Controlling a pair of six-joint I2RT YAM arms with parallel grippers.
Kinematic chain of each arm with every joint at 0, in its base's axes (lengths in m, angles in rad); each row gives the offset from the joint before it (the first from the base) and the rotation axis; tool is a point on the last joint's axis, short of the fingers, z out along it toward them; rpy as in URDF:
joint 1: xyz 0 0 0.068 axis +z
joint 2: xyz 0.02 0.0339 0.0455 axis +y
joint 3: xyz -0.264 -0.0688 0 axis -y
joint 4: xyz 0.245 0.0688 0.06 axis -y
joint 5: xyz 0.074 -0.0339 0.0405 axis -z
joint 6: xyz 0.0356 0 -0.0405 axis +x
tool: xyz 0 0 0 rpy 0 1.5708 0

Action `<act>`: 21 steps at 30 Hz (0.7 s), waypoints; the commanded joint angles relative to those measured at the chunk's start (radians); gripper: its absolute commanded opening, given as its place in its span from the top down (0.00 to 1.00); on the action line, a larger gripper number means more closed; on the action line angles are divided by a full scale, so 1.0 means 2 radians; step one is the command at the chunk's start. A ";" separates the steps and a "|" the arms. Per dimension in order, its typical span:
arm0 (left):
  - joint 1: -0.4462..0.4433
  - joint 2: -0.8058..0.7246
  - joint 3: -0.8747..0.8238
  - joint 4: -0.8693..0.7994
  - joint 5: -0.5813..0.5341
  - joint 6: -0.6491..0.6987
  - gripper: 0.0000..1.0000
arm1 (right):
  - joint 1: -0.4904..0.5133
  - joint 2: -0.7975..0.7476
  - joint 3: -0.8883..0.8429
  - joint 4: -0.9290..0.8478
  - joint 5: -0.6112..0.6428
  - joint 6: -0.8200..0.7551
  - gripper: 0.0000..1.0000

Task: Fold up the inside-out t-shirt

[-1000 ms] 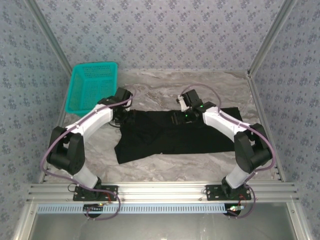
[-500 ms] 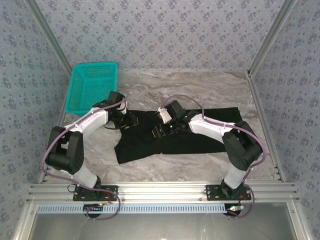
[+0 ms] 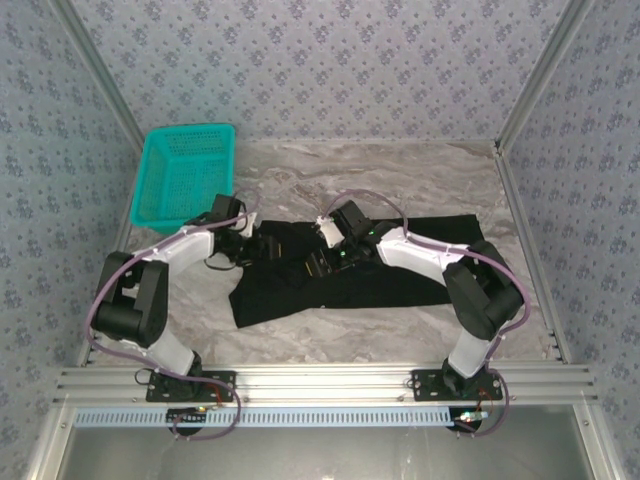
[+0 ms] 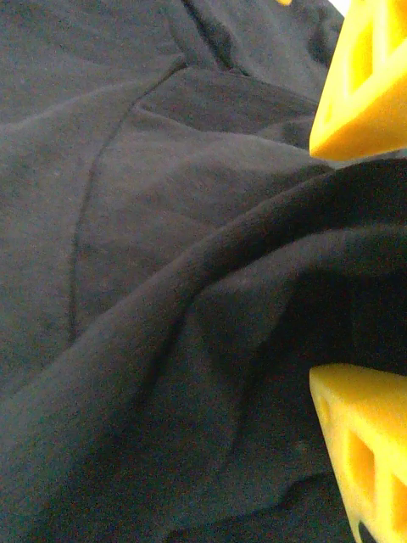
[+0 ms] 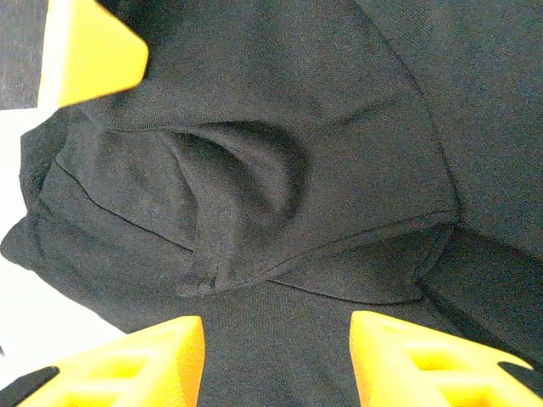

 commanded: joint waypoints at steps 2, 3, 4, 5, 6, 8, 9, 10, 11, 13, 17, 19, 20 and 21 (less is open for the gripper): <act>-0.001 -0.054 -0.022 0.010 0.010 0.001 0.28 | 0.002 0.010 0.014 -0.017 0.005 -0.001 0.49; -0.001 -0.059 -0.027 0.012 0.011 -0.002 0.26 | 0.003 0.011 0.015 -0.018 0.006 -0.001 0.50; -0.001 -0.062 -0.032 0.015 0.012 -0.004 0.25 | 0.004 0.011 0.016 -0.019 0.007 -0.002 0.50; -0.001 -0.064 -0.036 0.018 0.015 -0.007 0.24 | 0.005 0.011 0.016 -0.020 0.008 -0.002 0.50; -0.001 -0.065 -0.039 0.019 0.016 -0.007 0.24 | 0.005 0.011 0.016 -0.021 0.008 -0.003 0.50; -0.002 -0.064 -0.049 0.022 0.005 -0.006 0.23 | 0.006 0.012 0.016 -0.023 0.010 -0.003 0.50; -0.002 -0.059 -0.051 0.020 -0.008 -0.002 0.23 | 0.006 0.011 0.017 -0.023 0.009 -0.004 0.50; -0.002 -0.053 -0.051 0.013 -0.021 0.002 0.24 | 0.007 0.011 0.016 -0.023 0.010 -0.004 0.50; -0.002 -0.049 -0.050 0.008 -0.028 0.007 0.24 | 0.006 0.012 0.016 -0.023 0.009 -0.004 0.50; -0.005 -0.045 -0.050 0.007 -0.032 0.010 0.29 | 0.007 0.012 0.015 -0.023 0.010 -0.004 0.50; -0.019 -0.057 -0.044 0.003 -0.029 0.000 0.51 | 0.007 0.011 0.014 -0.027 0.017 -0.003 0.50; -0.023 -0.060 -0.033 -0.015 -0.020 -0.009 0.63 | 0.006 0.009 0.012 -0.030 0.020 -0.004 0.51; -0.024 -0.060 -0.025 -0.027 -0.012 -0.013 0.68 | 0.004 0.008 0.012 -0.033 0.023 -0.005 0.51; -0.024 -0.059 -0.015 -0.046 -0.005 -0.019 0.72 | 0.004 0.005 0.012 -0.037 0.025 -0.007 0.51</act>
